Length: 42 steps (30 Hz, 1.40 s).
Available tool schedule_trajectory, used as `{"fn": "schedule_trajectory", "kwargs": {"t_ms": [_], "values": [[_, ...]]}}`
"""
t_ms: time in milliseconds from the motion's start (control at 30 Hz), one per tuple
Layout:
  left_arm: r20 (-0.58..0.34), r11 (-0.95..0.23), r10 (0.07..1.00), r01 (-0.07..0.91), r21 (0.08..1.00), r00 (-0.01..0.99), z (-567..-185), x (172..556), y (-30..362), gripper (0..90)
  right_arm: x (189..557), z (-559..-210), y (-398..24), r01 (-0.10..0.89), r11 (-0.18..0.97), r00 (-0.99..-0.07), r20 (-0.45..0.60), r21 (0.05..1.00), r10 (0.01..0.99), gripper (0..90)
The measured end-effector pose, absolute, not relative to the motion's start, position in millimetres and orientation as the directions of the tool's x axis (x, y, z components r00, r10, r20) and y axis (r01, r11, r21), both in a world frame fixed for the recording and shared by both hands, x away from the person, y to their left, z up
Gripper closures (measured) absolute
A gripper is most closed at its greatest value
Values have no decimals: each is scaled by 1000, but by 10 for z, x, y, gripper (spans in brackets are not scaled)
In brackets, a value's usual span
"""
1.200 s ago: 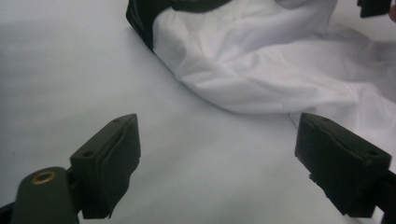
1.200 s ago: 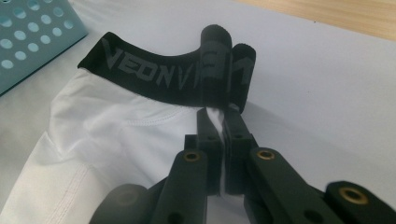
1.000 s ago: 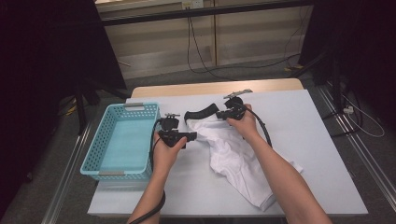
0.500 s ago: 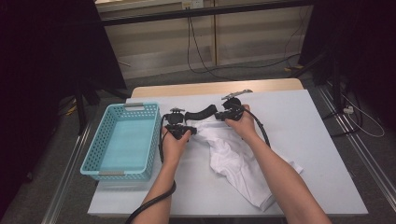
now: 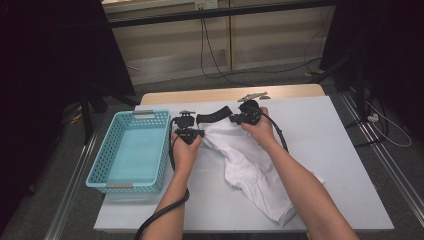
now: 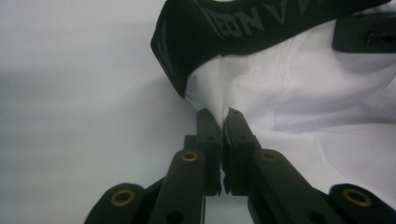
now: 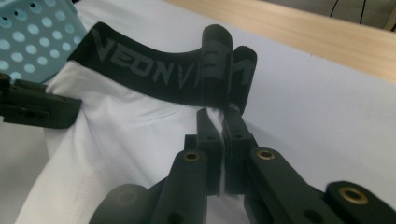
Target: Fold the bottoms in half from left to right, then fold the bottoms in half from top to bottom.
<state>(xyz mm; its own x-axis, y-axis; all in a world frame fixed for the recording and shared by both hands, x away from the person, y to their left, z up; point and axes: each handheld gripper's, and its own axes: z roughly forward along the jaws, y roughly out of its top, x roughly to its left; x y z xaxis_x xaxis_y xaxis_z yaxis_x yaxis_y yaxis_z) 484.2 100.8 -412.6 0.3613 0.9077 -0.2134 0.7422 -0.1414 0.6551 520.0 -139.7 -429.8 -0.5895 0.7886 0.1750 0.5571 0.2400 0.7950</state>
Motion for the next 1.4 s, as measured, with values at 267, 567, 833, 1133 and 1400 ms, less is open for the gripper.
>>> {"fn": "schedule_trajectory", "kwargs": {"t_ms": [267, 567, 833, 1133, 1400], "values": [[-188, -180, 884, 684, 707, 428, -4033, 4702, 986, 871, 5152, -4223, -1496, 530, 227, -603, 175, 817, 779, 892], [-153, -247, 844, 625, 740, 514, -4021, 4490, 858, 871, 5038, -4222, -1663, 519, 232, -616, 172, 823, 769, 891], [-157, -268, 815, 605, 750, 557, -4109, 4349, 764, 870, 4944, -4259, -1771, 512, 258, -630, 154, 819, 761, 889], [-149, -305, 791, 593, 745, 593, -4165, 4236, 684, 869, 4852, -4326, -1882, 517, 273, -638, 152, 812, 755, 886], [-152, -331, 767, 588, 738, 623, -4281, 4100, 617, 869, 4719, -4429, -1987, 536, 303, -652, 158, 788, 742, 884]]}}
